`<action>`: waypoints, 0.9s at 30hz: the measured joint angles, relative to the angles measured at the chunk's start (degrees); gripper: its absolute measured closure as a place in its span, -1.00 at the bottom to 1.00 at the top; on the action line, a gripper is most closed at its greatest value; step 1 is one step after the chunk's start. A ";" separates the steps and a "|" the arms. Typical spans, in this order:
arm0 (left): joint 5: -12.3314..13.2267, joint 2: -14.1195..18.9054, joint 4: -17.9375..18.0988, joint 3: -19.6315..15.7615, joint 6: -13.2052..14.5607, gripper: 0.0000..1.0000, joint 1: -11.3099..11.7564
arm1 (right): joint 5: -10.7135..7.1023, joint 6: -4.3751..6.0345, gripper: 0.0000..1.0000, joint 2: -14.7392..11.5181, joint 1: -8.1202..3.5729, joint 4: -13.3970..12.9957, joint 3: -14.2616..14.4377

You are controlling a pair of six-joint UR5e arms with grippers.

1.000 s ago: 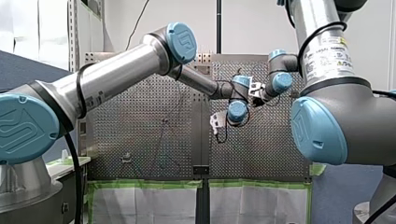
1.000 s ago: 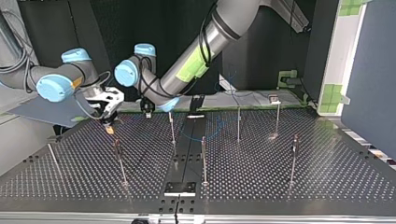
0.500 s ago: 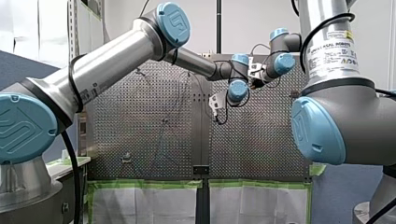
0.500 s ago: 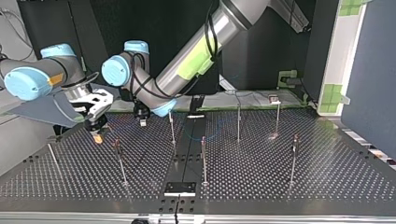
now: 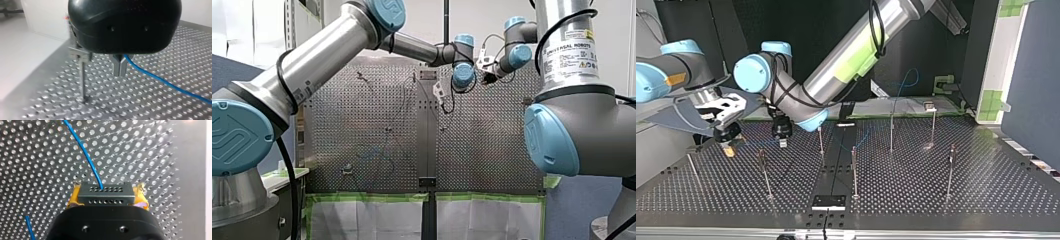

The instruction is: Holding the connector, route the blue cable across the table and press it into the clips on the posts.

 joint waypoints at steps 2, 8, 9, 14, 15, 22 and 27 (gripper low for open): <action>0.01 0.48 -0.09 0.00 -0.02 1.00 0.02 | -0.13 0.02 1.00 -0.14 -0.06 0.07 -0.02; 0.02 1.04 -0.15 0.00 0.00 1.00 0.17 | -1.18 0.32 1.00 -0.53 -0.41 0.39 -0.39; 0.02 1.06 -0.15 0.00 -0.01 1.00 0.18 | -1.53 0.39 1.00 -0.57 -0.50 0.43 -0.46; 0.02 1.35 -0.13 0.00 -0.02 1.00 0.20 | -2.84 0.72 1.00 -0.80 -0.71 0.80 -1.14; 0.02 1.40 -0.11 0.00 0.00 1.00 0.21 | -3.02 0.79 1.00 -0.88 -0.74 0.94 -1.36; 0.38 1.48 0.50 0.00 0.12 1.00 0.44 | -3.30 1.02 1.00 -1.00 -1.01 1.17 -1.78; 2.12 1.46 2.42 0.00 1.43 1.00 1.07 | -3.53 1.15 1.00 -0.89 -1.27 1.09 -1.80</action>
